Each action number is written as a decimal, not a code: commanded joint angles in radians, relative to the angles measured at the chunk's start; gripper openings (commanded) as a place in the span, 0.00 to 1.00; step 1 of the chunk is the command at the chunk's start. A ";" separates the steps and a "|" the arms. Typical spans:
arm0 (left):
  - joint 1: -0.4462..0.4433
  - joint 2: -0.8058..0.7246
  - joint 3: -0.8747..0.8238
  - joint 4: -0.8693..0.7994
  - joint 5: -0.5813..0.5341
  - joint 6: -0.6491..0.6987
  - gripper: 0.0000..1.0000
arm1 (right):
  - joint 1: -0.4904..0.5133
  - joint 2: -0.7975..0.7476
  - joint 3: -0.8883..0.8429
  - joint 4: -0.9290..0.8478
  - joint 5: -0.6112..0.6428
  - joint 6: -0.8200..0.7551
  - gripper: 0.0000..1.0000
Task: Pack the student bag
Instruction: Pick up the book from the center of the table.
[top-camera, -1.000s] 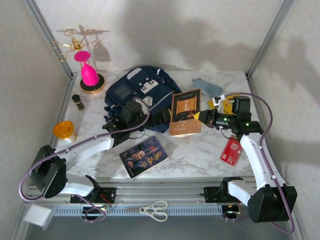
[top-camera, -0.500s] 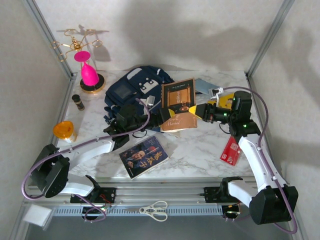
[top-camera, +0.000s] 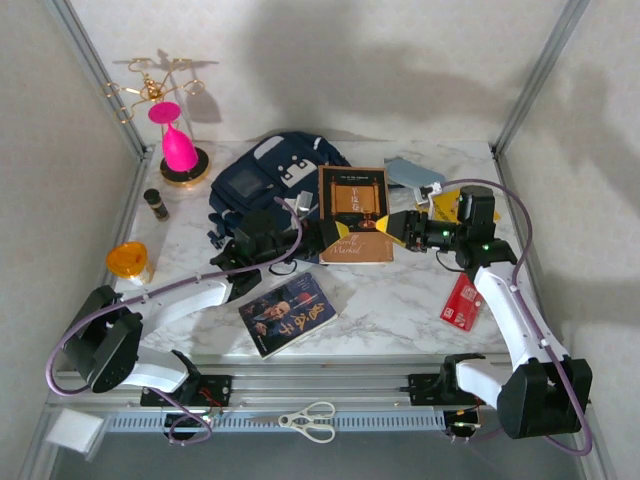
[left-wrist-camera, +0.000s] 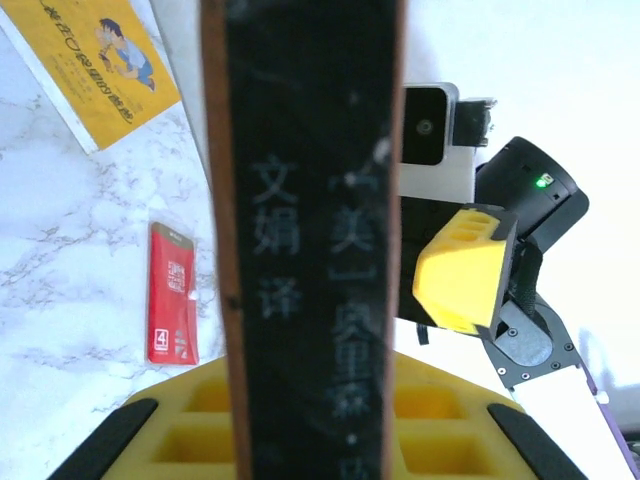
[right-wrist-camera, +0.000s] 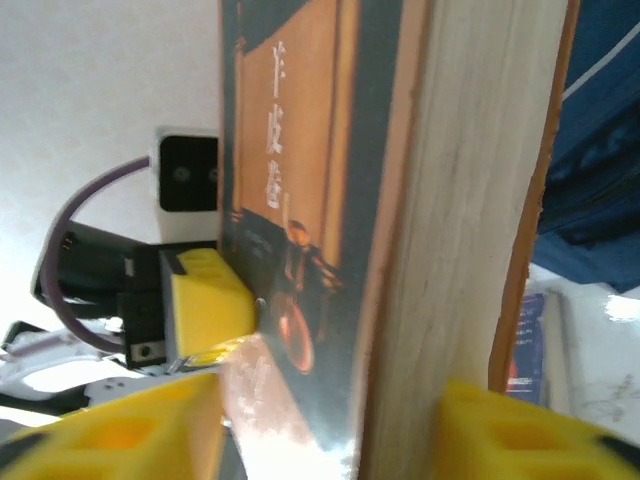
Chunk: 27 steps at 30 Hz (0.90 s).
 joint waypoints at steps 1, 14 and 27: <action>-0.011 0.004 0.050 0.152 0.007 -0.038 0.00 | -0.041 -0.008 0.027 -0.071 0.065 -0.030 0.88; -0.027 0.097 0.102 0.188 -0.049 -0.045 0.00 | 0.021 -0.079 -0.074 0.417 -0.148 0.339 0.98; -0.027 0.069 0.114 -0.051 -0.093 0.113 0.00 | 0.014 0.000 0.020 0.087 0.019 0.110 0.23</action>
